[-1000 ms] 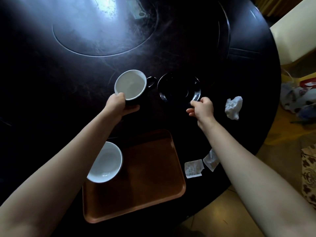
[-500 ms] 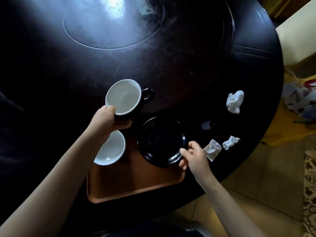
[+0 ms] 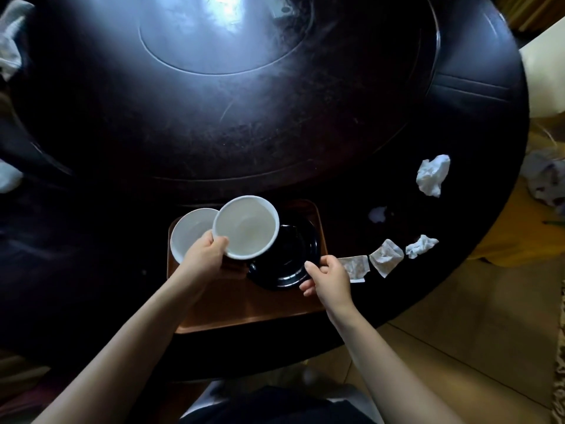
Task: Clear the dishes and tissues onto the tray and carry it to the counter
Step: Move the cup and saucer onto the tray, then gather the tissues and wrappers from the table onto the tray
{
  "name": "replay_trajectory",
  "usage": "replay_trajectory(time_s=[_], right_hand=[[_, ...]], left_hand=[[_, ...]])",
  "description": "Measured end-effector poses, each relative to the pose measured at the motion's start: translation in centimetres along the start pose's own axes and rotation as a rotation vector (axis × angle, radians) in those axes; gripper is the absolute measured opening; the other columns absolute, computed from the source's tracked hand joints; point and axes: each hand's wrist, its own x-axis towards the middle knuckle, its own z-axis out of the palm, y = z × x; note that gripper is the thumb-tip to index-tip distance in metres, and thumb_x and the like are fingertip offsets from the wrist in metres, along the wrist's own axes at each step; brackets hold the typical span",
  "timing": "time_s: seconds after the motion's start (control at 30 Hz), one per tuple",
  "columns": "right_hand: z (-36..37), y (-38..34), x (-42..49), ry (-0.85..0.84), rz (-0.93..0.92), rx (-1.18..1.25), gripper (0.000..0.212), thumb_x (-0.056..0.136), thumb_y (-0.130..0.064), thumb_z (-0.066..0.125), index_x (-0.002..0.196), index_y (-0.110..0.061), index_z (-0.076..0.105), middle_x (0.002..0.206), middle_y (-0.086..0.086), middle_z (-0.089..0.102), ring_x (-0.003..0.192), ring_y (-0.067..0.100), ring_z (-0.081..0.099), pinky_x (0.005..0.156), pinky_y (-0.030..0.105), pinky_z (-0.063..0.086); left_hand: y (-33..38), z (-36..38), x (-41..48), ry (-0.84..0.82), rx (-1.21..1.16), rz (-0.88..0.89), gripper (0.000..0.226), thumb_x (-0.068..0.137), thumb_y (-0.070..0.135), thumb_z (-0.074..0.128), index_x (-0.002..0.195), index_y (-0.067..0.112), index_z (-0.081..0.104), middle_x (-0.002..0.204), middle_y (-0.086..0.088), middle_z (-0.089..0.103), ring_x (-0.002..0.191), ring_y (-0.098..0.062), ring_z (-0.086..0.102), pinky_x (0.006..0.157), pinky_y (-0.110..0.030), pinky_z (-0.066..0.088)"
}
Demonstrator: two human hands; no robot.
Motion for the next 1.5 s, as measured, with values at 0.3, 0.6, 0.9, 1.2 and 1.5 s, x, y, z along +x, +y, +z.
replay_trajectory(time_s=[0.3, 0.6, 0.9, 1.2, 1.5], right_hand=[[0.7, -0.9, 0.5, 0.01, 0.088, 0.113, 0.011, 0.096, -0.012, 0.046, 0.099, -0.002, 0.048, 0.057, 0.003, 0.056, 0.045, 0.013, 0.059, 0.056, 0.031, 0.054], [-0.8, -0.6, 0.4, -0.105, 0.082, 0.067, 0.026, 0.097, -0.01, 0.043, 0.12, 0.001, 0.046, 0.075, 0.005, 0.059, 0.039, 0.006, 0.059, 0.039, 0.018, 0.048], [-10.6, -0.1, 1.2, 0.407, -0.36, -0.653, 0.02, 0.088, -0.007, 0.056, 0.106, -0.005, 0.066, 0.103, 0.014, 0.067, 0.1, 0.031, 0.056, 0.086, 0.036, 0.045], [-13.3, 0.1, 3.2, 0.359, -0.266, -0.977, 0.039, 0.088, -0.019, 0.06, 0.125, -0.006, 0.053, 0.123, 0.015, 0.053, 0.12, 0.032, 0.04, 0.098, 0.039, 0.036], [-14.7, -0.9, 2.1, 0.425, -0.351, -0.747, 0.016, 0.08, -0.015, 0.068, 0.088, -0.002, 0.063, 0.1, 0.017, 0.061, 0.103, 0.034, 0.05, 0.084, 0.041, 0.042]], left_hand=[[-1.6, 2.8, 0.3, -0.025, 0.008, -0.005, 0.021, 0.097, 0.017, 0.033, 0.114, 0.009, 0.042, 0.081, -0.018, 0.057, 0.039, -0.013, 0.063, 0.039, -0.025, 0.053], [-2.0, 4.5, 0.8, -0.009, -0.063, -0.028, 0.025, 0.098, 0.015, 0.031, 0.12, 0.007, 0.04, 0.085, -0.01, 0.054, 0.058, -0.025, 0.062, 0.044, -0.025, 0.056], [-2.2, 5.1, 1.1, -0.017, -0.203, 0.017, 0.037, 0.098, 0.025, 0.034, 0.126, 0.001, 0.039, 0.102, -0.013, 0.055, 0.071, -0.025, 0.062, 0.054, -0.026, 0.059], [-6.1, 7.9, -3.6, -0.002, 0.142, 0.195, 0.004, 0.091, 0.017, 0.051, 0.089, 0.015, 0.055, 0.083, -0.014, 0.061, 0.053, -0.009, 0.057, 0.047, -0.018, 0.049], [-5.9, 18.2, 0.3, -0.123, 1.245, 0.867, 0.043, 0.087, 0.022, 0.049, 0.129, 0.011, 0.044, 0.125, -0.011, 0.052, 0.117, -0.029, 0.043, 0.095, -0.036, 0.037]])
